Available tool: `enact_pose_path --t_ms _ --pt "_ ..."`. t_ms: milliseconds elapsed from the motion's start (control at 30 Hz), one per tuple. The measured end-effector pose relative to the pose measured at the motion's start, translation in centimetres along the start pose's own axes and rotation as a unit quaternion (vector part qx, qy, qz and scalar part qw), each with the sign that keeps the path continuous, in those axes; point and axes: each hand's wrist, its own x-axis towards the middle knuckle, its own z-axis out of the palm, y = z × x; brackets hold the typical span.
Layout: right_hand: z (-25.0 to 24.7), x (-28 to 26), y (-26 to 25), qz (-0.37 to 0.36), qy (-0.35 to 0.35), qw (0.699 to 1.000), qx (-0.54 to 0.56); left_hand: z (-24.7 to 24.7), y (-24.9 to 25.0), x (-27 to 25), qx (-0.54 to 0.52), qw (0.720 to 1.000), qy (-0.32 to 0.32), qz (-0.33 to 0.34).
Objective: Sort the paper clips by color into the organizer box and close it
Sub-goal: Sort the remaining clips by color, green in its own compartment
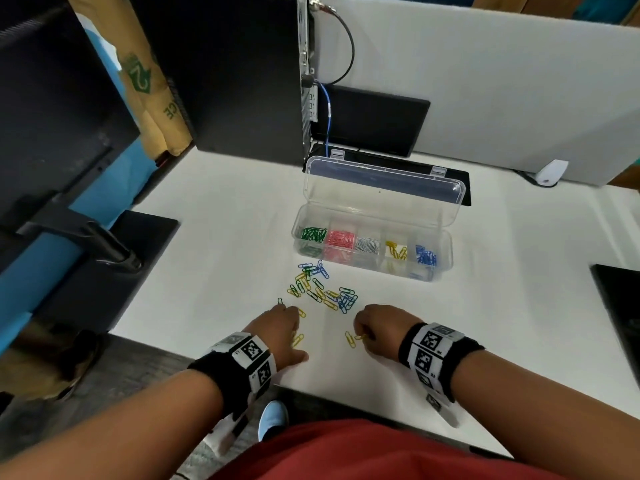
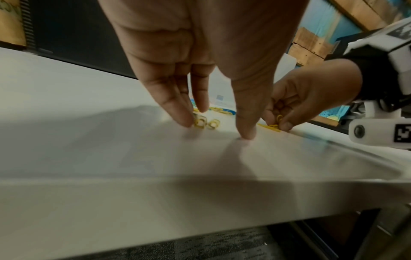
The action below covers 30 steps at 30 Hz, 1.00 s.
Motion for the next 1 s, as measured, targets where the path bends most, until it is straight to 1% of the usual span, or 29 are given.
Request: enact_pose_path --t_ms 267,367,600,667,733,767,800,867,900,933,967,1000 --pt "0.2 -0.5 0.6 -0.002 0.003 1.0 0.022 0.8 1.8 0.3 -0.03 0.999 0.006 0.023" --pt "0.0 -0.8 1.0 -0.004 0.001 0.999 0.036 0.9 2.1 0.6 -0.031 0.999 -0.014 0.016" --pt "-0.2 -1.2 1.2 -0.009 0.002 1.0 0.01 0.7 2.4 1.1 -0.013 0.999 -0.048 0.013" --pt "-0.2 -1.4 0.9 -0.009 -0.001 1.0 0.0 -0.1 2.3 1.2 -0.042 0.998 -0.042 0.009" --pt "-0.2 -1.4 0.7 -0.005 -0.001 1.0 -0.006 -1.3 2.3 1.3 -0.114 0.993 -0.022 -0.008" --pt "-0.3 -1.4 0.7 -0.001 -0.005 1.0 -0.006 -1.8 2.4 1.4 -0.175 0.984 -0.02 -0.026" --pt "-0.4 -1.3 0.6 0.006 -0.012 1.0 -0.004 -2.4 2.4 1.6 -0.251 0.966 -0.028 -0.05" --pt "-0.6 -0.9 0.5 0.014 -0.026 1.0 -0.005 -3.4 2.8 2.0 -0.404 0.908 -0.06 -0.095" --pt "-0.7 -0.8 0.5 0.014 -0.028 0.999 -0.009 -3.8 3.2 2.1 -0.458 0.878 -0.076 -0.112" --pt "-0.8 -0.7 0.5 0.019 -0.032 0.999 -0.009 -4.2 3.5 2.3 -0.489 0.858 -0.091 -0.124" --pt "-0.7 -0.6 0.5 0.018 -0.033 0.999 -0.008 -4.3 3.7 2.5 -0.507 0.846 -0.104 -0.13" --pt "-0.8 -0.6 0.5 0.022 -0.034 0.999 -0.007 -4.5 3.9 2.6 -0.51 0.842 -0.118 -0.129"
